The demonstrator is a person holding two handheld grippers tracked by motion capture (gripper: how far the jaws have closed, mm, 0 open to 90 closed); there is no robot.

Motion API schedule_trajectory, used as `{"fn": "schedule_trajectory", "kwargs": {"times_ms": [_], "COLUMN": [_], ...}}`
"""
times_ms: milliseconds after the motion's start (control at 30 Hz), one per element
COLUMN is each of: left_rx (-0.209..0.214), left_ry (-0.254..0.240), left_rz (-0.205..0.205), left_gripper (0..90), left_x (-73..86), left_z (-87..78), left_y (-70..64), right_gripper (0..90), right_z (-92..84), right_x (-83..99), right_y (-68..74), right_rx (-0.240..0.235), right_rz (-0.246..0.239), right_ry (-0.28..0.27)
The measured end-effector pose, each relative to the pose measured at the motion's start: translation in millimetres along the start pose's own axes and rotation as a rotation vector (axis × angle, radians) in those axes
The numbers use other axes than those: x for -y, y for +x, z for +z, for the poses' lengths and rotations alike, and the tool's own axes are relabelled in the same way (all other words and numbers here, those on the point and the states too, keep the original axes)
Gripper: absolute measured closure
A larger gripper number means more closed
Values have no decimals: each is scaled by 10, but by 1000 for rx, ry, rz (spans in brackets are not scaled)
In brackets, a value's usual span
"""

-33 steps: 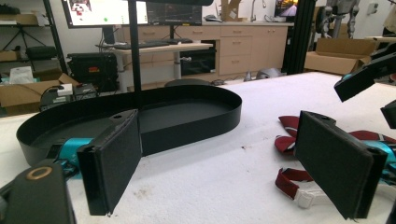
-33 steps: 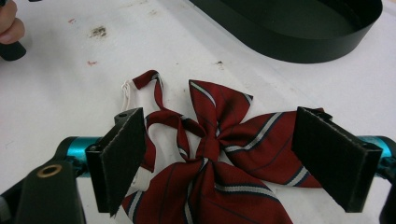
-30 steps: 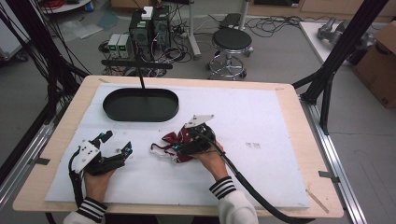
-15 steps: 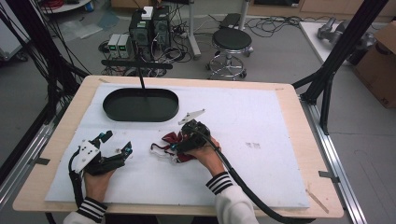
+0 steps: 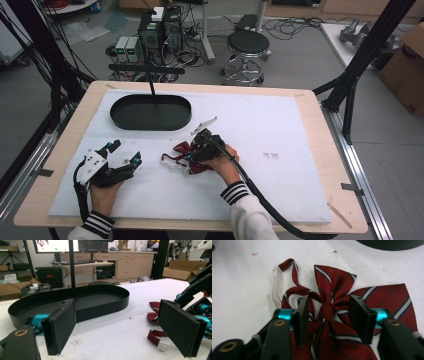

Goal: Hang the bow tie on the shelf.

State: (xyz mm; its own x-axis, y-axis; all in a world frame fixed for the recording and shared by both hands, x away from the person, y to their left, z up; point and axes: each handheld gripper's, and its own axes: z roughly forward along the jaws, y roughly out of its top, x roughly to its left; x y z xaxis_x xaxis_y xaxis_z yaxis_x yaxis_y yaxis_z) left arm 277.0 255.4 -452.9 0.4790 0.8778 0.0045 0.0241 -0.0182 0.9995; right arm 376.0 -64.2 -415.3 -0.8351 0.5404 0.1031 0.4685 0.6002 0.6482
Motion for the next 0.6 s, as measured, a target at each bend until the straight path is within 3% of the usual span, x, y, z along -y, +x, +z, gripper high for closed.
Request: {"fn": "schedule_trajectory", "kwargs": {"times_ms": [100,167,600], "left_rx": [-1,1,1], "left_ry": [0,0,1], "left_rz": [0,-1,-2], "left_gripper": [156,156,156], "left_x": [0,0,-1], "left_z": [1,3,4], "left_y": [0,1,2], "right_gripper": [578,598,653], "right_z": [20,30,123], "right_x": [0,0,-12], "right_y": [9,12,21], "right_rx": [18,22,18], "right_rz": [-27,7,35], "right_ry": [13,24,58]}}
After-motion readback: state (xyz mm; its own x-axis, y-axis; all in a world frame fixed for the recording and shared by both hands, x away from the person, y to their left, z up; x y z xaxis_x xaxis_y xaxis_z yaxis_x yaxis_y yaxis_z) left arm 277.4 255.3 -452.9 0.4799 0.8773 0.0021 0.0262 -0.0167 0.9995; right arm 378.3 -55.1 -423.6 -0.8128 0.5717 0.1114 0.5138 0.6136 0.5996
